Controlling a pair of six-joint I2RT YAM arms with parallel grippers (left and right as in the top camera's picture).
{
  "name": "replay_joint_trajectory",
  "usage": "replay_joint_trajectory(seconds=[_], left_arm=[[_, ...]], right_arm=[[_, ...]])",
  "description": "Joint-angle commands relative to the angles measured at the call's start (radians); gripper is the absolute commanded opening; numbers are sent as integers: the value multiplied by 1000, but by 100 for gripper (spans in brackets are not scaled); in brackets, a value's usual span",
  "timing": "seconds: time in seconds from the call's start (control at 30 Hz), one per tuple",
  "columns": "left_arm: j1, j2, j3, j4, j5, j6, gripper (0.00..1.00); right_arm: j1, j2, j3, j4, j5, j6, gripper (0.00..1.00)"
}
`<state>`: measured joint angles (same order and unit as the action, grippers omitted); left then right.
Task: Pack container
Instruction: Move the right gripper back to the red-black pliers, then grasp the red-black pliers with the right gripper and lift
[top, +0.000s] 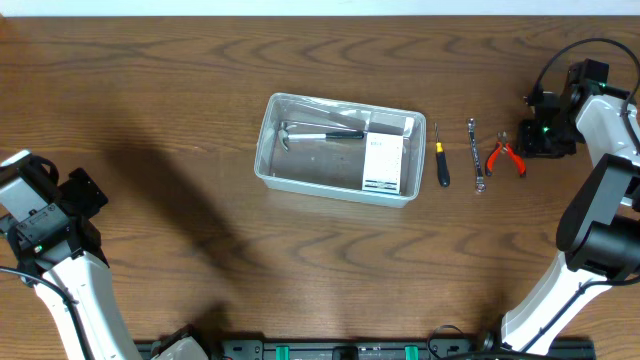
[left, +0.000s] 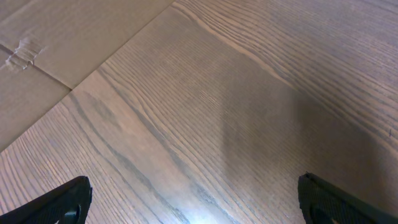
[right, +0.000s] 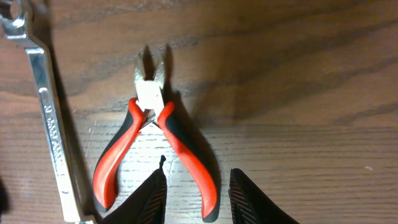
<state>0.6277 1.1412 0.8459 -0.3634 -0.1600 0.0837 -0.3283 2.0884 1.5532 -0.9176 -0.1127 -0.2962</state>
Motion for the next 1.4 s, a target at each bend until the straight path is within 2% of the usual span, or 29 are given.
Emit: replay_joint_trajectory(seconds=[0.0,0.4,0.57,0.67,0.93,1.13,1.37], left_arm=[[5,4,9,-3,3,10,98],[5,4,9,-3,3,10,98],[5,4,9,-3,3,10,98],[5,4,9,-3,3,10,98],[5,4,9,-3,3,10,98],[5,4,9,-3,3,10,98],[5,4,9,-3,3,10,98]], right_arm=[[4,38,-4,-3,-14,-21,34],[35,59,-5,2,66,-42,33],[56,70,-5,2,112,-40,23],[68,91,-6,-1,118,-23,21],[79,135,-5,-17,161,35,2],[77,125,28,-57,162,51,1],[80,80,178,-184,161,84,1]])
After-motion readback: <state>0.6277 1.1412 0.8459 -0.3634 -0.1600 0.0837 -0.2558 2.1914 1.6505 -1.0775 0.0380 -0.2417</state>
